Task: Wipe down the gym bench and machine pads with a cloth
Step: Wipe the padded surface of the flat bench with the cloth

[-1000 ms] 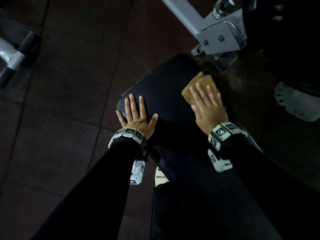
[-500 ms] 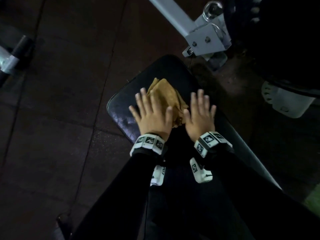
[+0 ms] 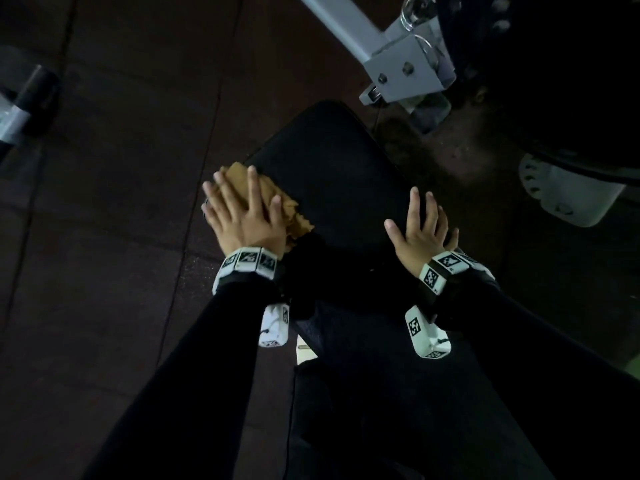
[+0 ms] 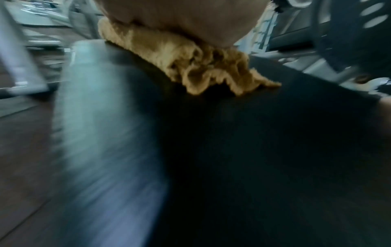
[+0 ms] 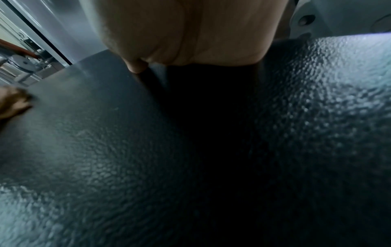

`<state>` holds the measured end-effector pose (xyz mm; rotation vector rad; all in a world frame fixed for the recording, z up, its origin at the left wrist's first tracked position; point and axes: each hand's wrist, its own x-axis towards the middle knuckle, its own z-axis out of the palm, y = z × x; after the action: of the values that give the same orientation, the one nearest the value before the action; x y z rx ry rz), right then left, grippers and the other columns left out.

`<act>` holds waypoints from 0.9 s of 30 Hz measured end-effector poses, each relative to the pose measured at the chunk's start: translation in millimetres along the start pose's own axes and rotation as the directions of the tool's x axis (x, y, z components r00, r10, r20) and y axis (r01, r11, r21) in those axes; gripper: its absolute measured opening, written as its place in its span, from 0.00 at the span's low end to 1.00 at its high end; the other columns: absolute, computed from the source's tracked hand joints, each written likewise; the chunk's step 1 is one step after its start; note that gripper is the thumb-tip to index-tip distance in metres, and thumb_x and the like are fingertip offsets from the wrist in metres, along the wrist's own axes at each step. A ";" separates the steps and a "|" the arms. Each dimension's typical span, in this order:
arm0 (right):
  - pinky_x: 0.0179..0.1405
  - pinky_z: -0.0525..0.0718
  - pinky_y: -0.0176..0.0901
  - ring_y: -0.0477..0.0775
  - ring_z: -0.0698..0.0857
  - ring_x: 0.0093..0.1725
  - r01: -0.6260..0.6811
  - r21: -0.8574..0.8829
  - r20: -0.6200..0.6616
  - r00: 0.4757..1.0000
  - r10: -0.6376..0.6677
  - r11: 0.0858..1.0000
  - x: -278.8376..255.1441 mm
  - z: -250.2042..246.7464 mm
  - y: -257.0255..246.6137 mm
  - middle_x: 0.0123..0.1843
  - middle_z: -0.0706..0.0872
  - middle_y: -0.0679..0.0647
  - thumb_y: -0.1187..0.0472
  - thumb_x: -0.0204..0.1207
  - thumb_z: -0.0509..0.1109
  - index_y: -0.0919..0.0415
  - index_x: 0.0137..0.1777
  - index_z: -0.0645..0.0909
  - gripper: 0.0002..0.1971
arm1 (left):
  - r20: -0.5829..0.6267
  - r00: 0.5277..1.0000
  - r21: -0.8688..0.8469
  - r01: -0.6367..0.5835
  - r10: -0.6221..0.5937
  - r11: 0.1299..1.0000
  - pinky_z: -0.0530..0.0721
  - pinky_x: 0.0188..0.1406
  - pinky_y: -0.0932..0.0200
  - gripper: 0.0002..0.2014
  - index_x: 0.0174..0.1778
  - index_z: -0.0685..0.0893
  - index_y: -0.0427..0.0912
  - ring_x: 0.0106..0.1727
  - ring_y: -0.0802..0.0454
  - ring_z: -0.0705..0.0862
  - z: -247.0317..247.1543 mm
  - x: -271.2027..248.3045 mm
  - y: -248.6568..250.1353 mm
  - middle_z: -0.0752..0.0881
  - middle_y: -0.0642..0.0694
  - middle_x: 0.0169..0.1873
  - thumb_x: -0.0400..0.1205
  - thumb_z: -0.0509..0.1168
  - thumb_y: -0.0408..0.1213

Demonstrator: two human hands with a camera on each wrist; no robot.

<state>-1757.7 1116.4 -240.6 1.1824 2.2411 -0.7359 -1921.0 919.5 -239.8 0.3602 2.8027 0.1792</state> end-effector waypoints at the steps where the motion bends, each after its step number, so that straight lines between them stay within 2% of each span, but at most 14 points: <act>1: 0.78 0.38 0.68 0.56 0.40 0.83 -0.001 -0.001 0.012 1.000 0.001 1.000 -1.1 -1.8 -1.4 0.83 0.34 0.45 0.35 0.80 0.46 0.38 0.79 0.29 0.35 | -0.007 1.000 -0.029 0.027 -0.027 0.999 0.37 0.80 0.37 0.30 0.83 0.47 0.59 0.83 0.37 0.38 2.1 -9.0 -8.1 0.43 0.36 0.83 0.85 0.44 0.60; 5: 0.78 0.39 0.68 0.57 0.40 0.83 0.000 0.006 0.007 1.000 0.000 1.000 -3.0 -4.9 -3.9 0.84 0.35 0.46 0.36 0.80 0.48 0.39 0.80 0.30 0.36 | -0.030 0.990 -0.280 0.121 -0.134 0.952 0.46 0.78 0.31 0.27 0.83 0.53 0.59 0.83 0.34 0.39 17.2 -57.4 -19.2 0.41 0.40 0.84 0.87 0.51 0.52; 7: 0.78 0.40 0.69 0.58 0.41 0.83 0.002 0.002 -0.004 1.000 -0.002 1.000 -2.0 -3.6 -3.1 0.84 0.36 0.47 0.36 0.80 0.48 0.39 0.80 0.31 0.36 | -0.011 0.974 -0.462 0.196 -0.226 0.865 0.60 0.76 0.35 0.28 0.83 0.54 0.58 0.83 0.33 0.48 26.7 -82.0 -14.5 0.41 0.39 0.83 0.87 0.53 0.49; 9: 0.78 0.40 0.69 0.59 0.42 0.83 0.008 -0.008 -0.009 1.000 -0.008 1.000 0.1 -1.7 -1.7 0.84 0.37 0.48 0.35 0.80 0.47 0.39 0.80 0.31 0.36 | 0.054 0.937 -0.585 0.310 -0.346 0.749 0.71 0.69 0.39 0.31 0.83 0.49 0.58 0.81 0.35 0.58 35.9 -105.0 -5.5 0.46 0.36 0.83 0.86 0.54 0.52; 11: 0.78 0.40 0.69 0.59 0.42 0.83 0.010 -0.014 -0.008 1.000 -0.010 1.000 2.4 -0.2 -0.1 0.84 0.36 0.47 0.34 0.80 0.46 0.39 0.80 0.30 0.36 | 0.076 0.926 -0.650 0.327 -0.369 0.686 0.71 0.69 0.45 0.36 0.83 0.45 0.56 0.79 0.36 0.62 43.9 -127.3 3.4 0.53 0.35 0.82 0.83 0.53 0.58; 13: 0.78 0.40 0.68 0.59 0.41 0.83 0.011 -0.017 -0.008 1.000 -0.012 1.000 3.7 1.2 0.9 0.84 0.36 0.47 0.34 0.79 0.46 0.39 0.80 0.29 0.36 | 0.068 0.930 -0.681 0.307 -0.361 0.664 0.70 0.64 0.53 0.38 0.83 0.44 0.57 0.76 0.38 0.67 51.8 -147.0 8.7 0.58 0.36 0.80 0.80 0.52 0.63; 17: 0.78 0.40 0.68 0.57 0.41 0.83 0.018 -0.015 -0.021 1.000 -0.018 1.000 3.7 2.7 1.9 0.84 0.36 0.47 0.34 0.79 0.45 0.39 0.80 0.29 0.36 | 0.102 0.906 -0.695 0.360 -0.410 0.622 0.71 0.55 0.56 0.37 0.83 0.44 0.57 0.69 0.38 0.75 58.9 -164.6 14.4 0.64 0.38 0.77 0.82 0.56 0.58; 20: 0.78 0.40 0.68 0.57 0.41 0.83 0.020 -0.012 -0.025 0.999 -0.020 1.000 5.4 4.2 3.2 0.84 0.36 0.47 0.34 0.79 0.45 0.39 0.79 0.29 0.36 | 0.091 0.886 -0.687 0.387 -0.455 0.616 0.70 0.52 0.58 0.36 0.84 0.46 0.55 0.65 0.36 0.78 56.2 -151.5 13.1 0.68 0.37 0.75 0.84 0.58 0.53; 25: 0.77 0.40 0.69 0.58 0.42 0.82 0.028 0.001 -0.042 0.999 -0.028 1.000 8.4 7.5 5.9 0.84 0.37 0.46 0.33 0.78 0.45 0.37 0.79 0.29 0.36 | 0.058 0.848 -0.715 0.404 -0.527 0.571 0.68 0.55 0.64 0.34 0.84 0.50 0.52 0.69 0.38 0.75 47.6 -100.2 -5.5 0.69 0.39 0.77 0.85 0.56 0.53; 27: 0.77 0.40 0.69 0.58 0.42 0.82 0.029 0.004 -0.048 0.998 -0.029 1.000 9.1 8.7 6.7 0.84 0.38 0.46 0.33 0.78 0.46 0.37 0.79 0.29 0.36 | 0.067 0.838 -0.708 0.422 -0.541 0.566 0.70 0.55 0.59 0.33 0.83 0.50 0.53 0.67 0.36 0.77 44.9 -86.1 -10.3 0.72 0.39 0.75 0.85 0.55 0.55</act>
<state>-1755.1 1119.2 -254.3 1.1838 2.3012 -0.7313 -1829.8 890.5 -259.3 -0.6408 2.5804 1.1421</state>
